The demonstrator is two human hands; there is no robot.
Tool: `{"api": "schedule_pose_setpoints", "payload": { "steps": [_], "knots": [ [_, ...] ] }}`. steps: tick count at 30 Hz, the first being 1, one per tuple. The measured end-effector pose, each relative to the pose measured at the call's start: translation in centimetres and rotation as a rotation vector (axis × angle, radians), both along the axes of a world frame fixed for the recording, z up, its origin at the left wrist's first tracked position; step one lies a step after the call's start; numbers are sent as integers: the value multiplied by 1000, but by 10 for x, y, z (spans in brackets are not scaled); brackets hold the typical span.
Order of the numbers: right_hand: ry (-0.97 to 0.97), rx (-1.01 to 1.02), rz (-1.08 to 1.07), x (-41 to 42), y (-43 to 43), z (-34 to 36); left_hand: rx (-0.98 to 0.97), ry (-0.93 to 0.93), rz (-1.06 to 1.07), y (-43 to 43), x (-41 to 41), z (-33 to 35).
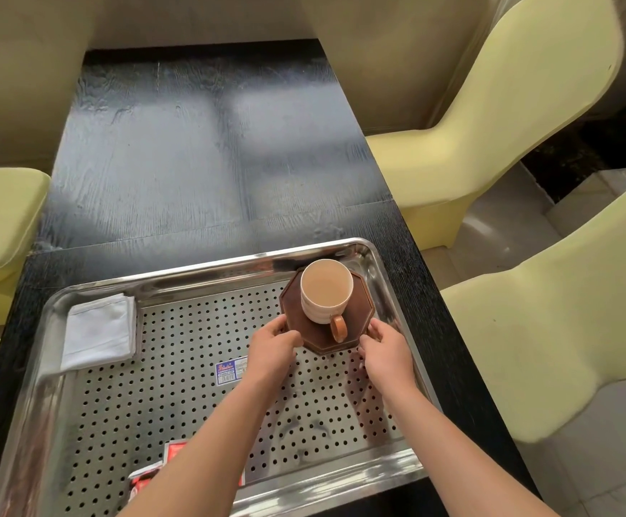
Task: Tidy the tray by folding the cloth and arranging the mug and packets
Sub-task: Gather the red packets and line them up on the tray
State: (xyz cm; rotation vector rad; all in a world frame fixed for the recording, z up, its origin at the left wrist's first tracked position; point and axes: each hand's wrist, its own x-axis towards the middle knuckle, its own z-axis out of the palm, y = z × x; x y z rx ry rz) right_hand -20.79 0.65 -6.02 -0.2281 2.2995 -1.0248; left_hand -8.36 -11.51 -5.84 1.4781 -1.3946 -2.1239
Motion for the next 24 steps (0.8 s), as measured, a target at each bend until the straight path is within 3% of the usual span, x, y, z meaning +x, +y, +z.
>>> {"api": "schedule_pose_setpoints", "payload": {
  "steps": [12, 24],
  "knots": [
    [37, 34, 33, -3, 3, 0, -33, 20, -95, -3, -1, -1],
    [33, 0, 8, -6, 2, 0, -3, 15, -57, 3, -5, 2]
  ]
}}
